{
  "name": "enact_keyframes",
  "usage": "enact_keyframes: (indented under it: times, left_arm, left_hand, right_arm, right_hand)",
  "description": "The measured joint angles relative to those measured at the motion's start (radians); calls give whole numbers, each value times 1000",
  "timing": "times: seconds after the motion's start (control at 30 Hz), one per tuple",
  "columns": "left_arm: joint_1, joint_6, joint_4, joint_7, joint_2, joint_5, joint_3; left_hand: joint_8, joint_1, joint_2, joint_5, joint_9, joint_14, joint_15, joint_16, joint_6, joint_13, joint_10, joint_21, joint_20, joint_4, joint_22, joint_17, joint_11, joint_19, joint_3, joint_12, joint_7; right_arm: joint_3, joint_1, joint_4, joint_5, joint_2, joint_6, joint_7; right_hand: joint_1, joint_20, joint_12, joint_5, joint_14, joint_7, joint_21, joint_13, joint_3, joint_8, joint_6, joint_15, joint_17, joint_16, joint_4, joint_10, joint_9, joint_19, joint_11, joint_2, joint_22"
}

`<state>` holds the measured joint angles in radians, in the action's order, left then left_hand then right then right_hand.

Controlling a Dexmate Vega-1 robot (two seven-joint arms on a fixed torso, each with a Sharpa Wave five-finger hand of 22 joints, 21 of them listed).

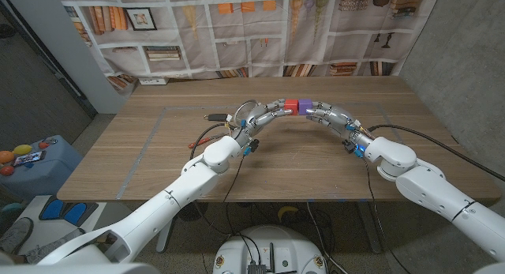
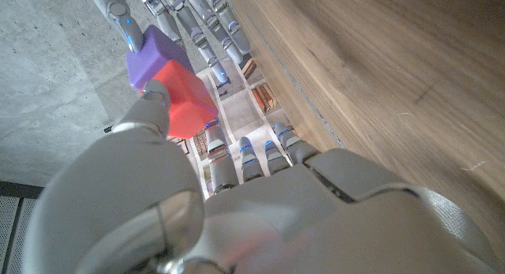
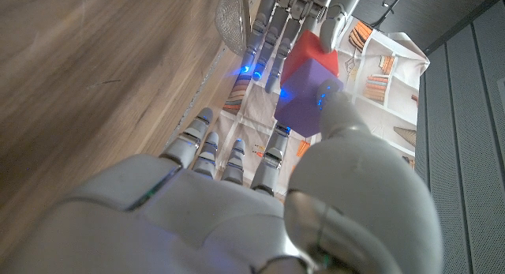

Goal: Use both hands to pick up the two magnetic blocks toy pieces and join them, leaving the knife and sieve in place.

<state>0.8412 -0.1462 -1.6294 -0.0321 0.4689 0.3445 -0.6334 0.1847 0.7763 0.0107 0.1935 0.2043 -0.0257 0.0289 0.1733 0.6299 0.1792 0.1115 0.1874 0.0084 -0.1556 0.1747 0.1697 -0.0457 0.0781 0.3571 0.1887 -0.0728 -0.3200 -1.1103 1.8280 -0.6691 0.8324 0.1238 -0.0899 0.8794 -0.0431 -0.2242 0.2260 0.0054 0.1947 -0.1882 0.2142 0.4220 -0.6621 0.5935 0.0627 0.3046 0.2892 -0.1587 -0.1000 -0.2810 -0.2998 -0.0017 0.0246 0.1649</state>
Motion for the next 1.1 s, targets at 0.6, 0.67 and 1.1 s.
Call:
enact_keyframes:
  times: [0.6, 0.67, 1.1]
  left_arm:
    - [-8, 12, -9, 35, 22, 22, 1]
    - [-9, 12, -10, 35, 24, 22, 1]
    - [-21, 30, -23, 76, 47, 38, 3]
  left_hand:
    - [-7, 8, -42, 0, -9, -36, 18, 0, -95, 0, -40, 0, 6, -16, -3, 5, 40, -23, -16, 0, 30]
    - [-7, 15, -49, 0, -9, -41, 23, 0, -107, 0, -43, 0, 8, -16, -3, 5, 43, -25, -16, 0, 39]
    - [-11, 12, -78, -5, -18, -93, 50, 0, -208, 0, -104, 0, 18, -10, -2, 5, 70, -49, -22, -4, 61]
  right_arm:
    - [-2, -1, -7, 5, -5, 3, 14]
    - [-2, -1, -7, 5, -5, 4, 15]
    - [-1, -4, -19, 5, -9, 10, 17]
  right_hand:
    - [9, 0, 0, 4, 0, 0, 0, 0, -3, 0, 0, 0, 0, 0, -3, 0, 4, 0, 0, 9, 0]
    - [9, 0, 0, 4, 0, 0, 0, 0, -3, 0, 0, 0, 0, 0, -3, 0, 7, 0, 0, 9, 0]
    - [9, 0, 0, 11, 0, 0, 0, 0, -5, 0, 0, 0, 4, 0, -6, -6, 9, 0, 5, 9, 0]
